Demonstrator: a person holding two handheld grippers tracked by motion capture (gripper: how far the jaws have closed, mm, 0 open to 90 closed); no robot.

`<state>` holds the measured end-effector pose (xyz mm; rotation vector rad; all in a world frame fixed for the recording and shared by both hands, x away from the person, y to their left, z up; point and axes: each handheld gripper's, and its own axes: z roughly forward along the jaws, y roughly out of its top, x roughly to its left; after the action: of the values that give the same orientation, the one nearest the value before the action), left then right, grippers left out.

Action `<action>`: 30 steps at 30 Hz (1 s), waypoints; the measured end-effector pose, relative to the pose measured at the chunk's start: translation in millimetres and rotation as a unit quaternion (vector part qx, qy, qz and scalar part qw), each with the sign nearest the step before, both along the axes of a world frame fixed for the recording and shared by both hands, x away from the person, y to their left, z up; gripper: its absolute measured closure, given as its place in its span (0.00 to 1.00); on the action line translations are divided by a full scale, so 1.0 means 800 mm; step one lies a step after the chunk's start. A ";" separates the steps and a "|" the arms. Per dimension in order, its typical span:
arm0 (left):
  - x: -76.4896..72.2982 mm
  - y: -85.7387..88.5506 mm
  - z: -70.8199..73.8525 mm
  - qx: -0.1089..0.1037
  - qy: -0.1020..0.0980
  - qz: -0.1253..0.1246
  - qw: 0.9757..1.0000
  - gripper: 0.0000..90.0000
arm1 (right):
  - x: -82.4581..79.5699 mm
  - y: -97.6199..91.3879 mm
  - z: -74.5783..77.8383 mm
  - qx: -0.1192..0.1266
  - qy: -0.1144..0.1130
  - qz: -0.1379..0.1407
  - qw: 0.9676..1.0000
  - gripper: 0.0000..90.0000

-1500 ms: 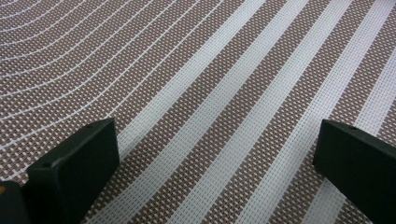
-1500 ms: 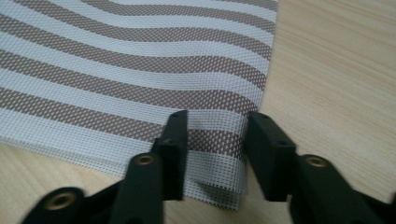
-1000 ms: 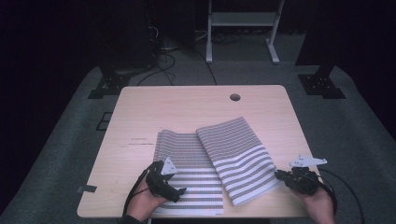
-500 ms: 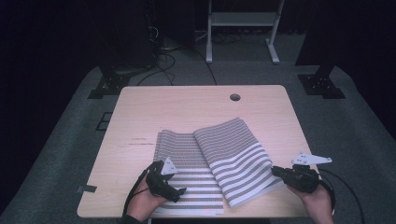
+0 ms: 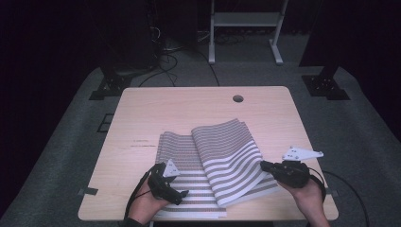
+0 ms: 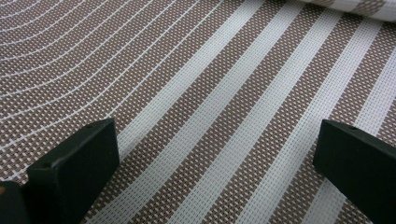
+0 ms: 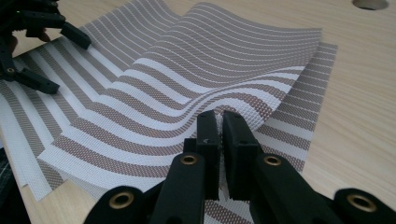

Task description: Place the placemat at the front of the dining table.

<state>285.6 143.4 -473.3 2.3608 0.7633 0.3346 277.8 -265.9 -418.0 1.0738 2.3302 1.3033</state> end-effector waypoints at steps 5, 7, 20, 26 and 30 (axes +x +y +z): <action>0.000 -0.002 0.002 0.000 -0.001 -0.003 1.000 0.00 | 0.007 0.023 0.008 0.001 -0.006 0.021 1.000 0.95; 0.000 -0.001 0.006 -0.009 -0.001 -0.003 1.000 0.00 | 0.010 0.031 0.010 0.001 -0.006 0.032 0.999 0.95; -0.004 0.000 0.024 -0.070 -0.008 -0.009 0.997 0.00 | 0.031 0.083 0.016 -0.007 0.000 0.081 0.997 0.96; -0.003 0.004 0.026 -0.079 -0.008 -0.006 0.997 0.00 | 0.041 0.110 0.017 -0.022 0.000 0.102 0.995 0.96; -0.003 -0.001 0.024 -0.086 -0.007 -0.022 0.996 0.00 | 0.046 0.120 0.018 -0.023 -0.003 0.109 0.994 0.96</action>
<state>283.0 143.0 -453.8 2.2083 0.7032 0.2545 314.6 -170.0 -403.4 0.8199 2.5173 1.3150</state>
